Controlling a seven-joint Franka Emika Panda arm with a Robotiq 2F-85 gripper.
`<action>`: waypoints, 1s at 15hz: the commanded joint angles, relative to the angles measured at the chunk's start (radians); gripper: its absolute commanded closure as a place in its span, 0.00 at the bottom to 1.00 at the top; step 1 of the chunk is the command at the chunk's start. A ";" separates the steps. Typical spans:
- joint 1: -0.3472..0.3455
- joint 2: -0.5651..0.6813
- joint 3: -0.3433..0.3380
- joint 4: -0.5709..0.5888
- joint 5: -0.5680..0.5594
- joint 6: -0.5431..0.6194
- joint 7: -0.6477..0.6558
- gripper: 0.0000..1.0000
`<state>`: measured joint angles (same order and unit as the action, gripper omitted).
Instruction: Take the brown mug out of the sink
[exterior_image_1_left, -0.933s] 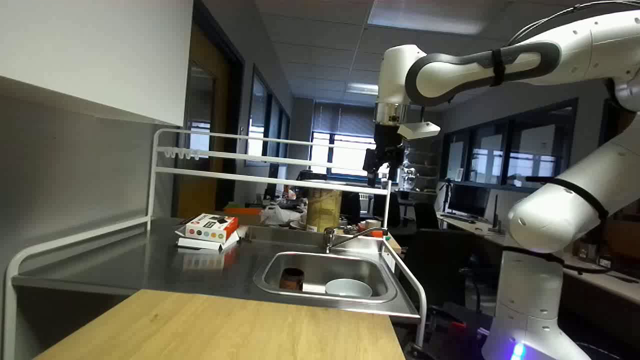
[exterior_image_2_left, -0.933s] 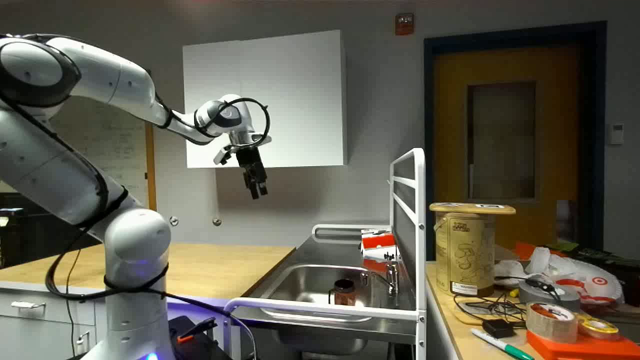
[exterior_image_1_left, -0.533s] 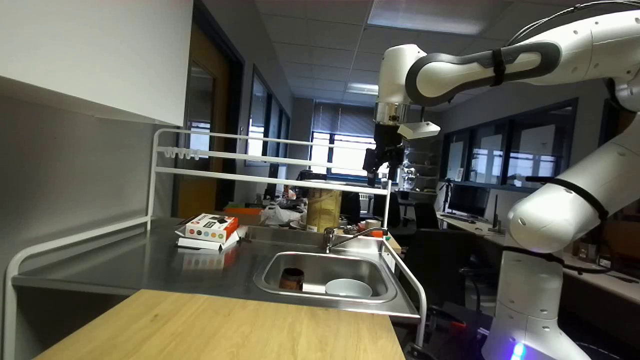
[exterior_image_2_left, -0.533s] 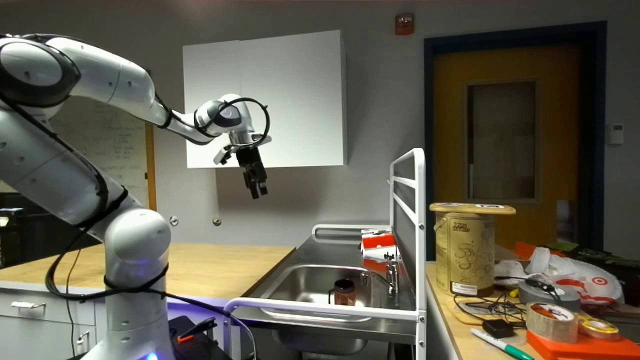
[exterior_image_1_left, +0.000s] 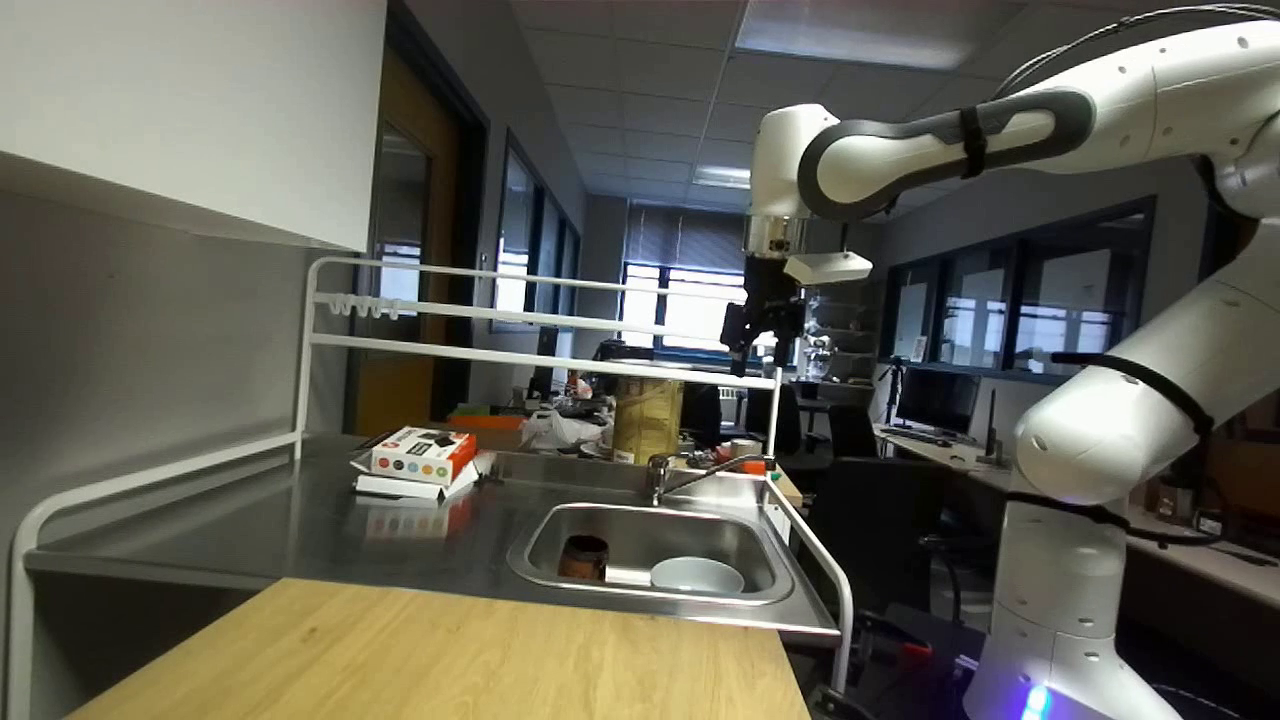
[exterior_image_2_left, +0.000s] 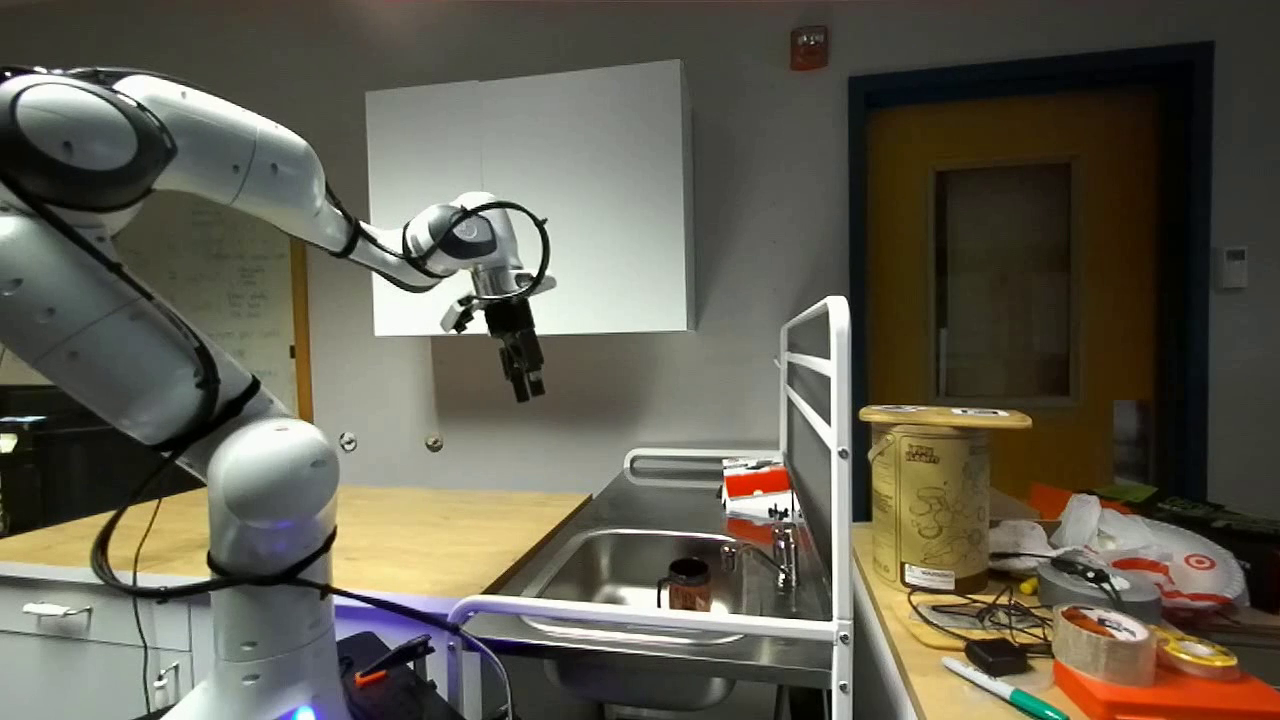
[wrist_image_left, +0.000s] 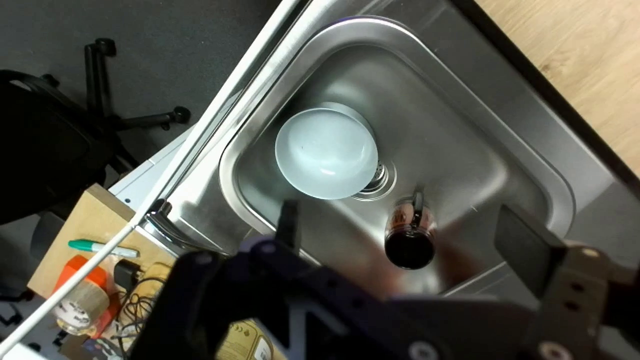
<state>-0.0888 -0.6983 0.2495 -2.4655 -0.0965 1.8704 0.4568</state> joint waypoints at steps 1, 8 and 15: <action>-0.060 0.216 -0.056 0.103 -0.021 0.053 0.034 0.00; -0.199 0.646 -0.041 0.393 -0.005 0.084 0.111 0.00; -0.022 1.079 -0.234 0.766 0.022 0.038 0.271 0.00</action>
<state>-0.1805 0.2007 0.0890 -1.8965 -0.0955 1.9771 0.6674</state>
